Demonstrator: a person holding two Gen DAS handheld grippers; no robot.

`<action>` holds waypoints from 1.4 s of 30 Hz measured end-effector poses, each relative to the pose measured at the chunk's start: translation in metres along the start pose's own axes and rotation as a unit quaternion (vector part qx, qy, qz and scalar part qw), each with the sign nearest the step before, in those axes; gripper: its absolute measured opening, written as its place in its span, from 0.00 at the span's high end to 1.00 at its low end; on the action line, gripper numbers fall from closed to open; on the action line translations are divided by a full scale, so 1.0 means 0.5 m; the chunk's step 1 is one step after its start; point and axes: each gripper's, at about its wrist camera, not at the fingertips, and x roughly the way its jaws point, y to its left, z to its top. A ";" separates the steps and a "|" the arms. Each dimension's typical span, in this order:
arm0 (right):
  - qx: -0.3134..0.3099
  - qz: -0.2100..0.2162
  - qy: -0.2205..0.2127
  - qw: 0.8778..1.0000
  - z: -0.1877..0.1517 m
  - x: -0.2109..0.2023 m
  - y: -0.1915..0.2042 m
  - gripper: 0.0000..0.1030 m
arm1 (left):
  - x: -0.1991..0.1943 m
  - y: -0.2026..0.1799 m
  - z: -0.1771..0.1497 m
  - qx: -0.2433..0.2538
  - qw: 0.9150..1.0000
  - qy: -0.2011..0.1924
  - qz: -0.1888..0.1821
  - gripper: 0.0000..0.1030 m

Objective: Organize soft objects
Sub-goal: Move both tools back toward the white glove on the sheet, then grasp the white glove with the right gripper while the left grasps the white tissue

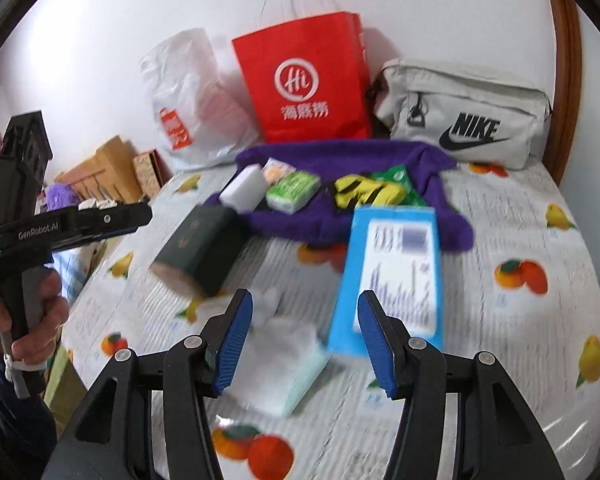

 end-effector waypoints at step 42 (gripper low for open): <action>-0.043 -0.091 0.053 0.993 -0.149 0.190 0.104 0.62 | 0.071 0.111 -0.148 -0.001 0.997 0.071 0.035 0.39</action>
